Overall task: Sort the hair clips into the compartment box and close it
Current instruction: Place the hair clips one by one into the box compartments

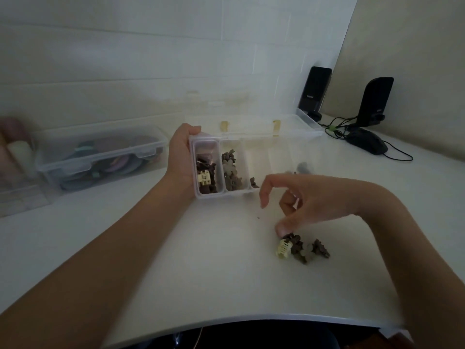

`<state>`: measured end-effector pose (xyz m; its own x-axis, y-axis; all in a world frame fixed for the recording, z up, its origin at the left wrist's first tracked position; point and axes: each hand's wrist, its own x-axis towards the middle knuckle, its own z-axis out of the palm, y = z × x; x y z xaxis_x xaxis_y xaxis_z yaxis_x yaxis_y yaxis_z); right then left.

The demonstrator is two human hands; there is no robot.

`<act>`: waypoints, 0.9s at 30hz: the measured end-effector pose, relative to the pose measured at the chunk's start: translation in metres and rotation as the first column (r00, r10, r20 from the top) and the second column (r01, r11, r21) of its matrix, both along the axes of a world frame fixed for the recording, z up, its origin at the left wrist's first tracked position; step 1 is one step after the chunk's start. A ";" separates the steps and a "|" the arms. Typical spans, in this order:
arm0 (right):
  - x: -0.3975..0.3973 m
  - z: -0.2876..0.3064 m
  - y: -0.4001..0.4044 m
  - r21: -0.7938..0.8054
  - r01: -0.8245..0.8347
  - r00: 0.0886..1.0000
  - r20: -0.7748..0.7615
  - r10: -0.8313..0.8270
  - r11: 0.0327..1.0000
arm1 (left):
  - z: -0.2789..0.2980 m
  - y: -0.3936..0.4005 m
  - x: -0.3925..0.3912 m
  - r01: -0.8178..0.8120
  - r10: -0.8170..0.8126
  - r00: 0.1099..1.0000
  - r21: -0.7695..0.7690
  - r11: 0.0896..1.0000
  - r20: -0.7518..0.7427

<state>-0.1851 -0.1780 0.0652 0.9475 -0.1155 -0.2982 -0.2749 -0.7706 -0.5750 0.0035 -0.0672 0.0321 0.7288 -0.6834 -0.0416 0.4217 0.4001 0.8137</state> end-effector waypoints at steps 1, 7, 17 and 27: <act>-0.002 0.000 -0.001 -0.025 0.004 0.998 -0.065 -0.006 1.000 | 0.000 0.000 0.000 0.000 0.000 1.000 -0.006 1.000 -0.003; -0.005 0.005 0.000 -0.063 0.036 0.970 -0.237 -0.050 0.997 | 0.000 -0.003 0.000 -0.011 0.010 0.999 0.010 1.000 0.031; -0.004 0.001 0.006 -0.094 0.018 0.988 -0.150 -0.032 0.995 | -0.003 -0.005 0.001 -0.003 -0.002 0.995 0.051 0.999 0.098; 0.012 -0.008 0.015 0.079 0.058 0.949 0.304 -0.080 0.995 | -0.006 -0.005 0.009 -0.008 -0.001 0.993 0.072 0.997 0.121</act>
<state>-0.1735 -0.1635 0.0577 0.9849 -0.1733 -0.0041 -0.1282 -0.7120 -0.6904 0.0124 -0.0721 0.0260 0.7341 -0.6790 -0.0025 0.3171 0.3395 0.8855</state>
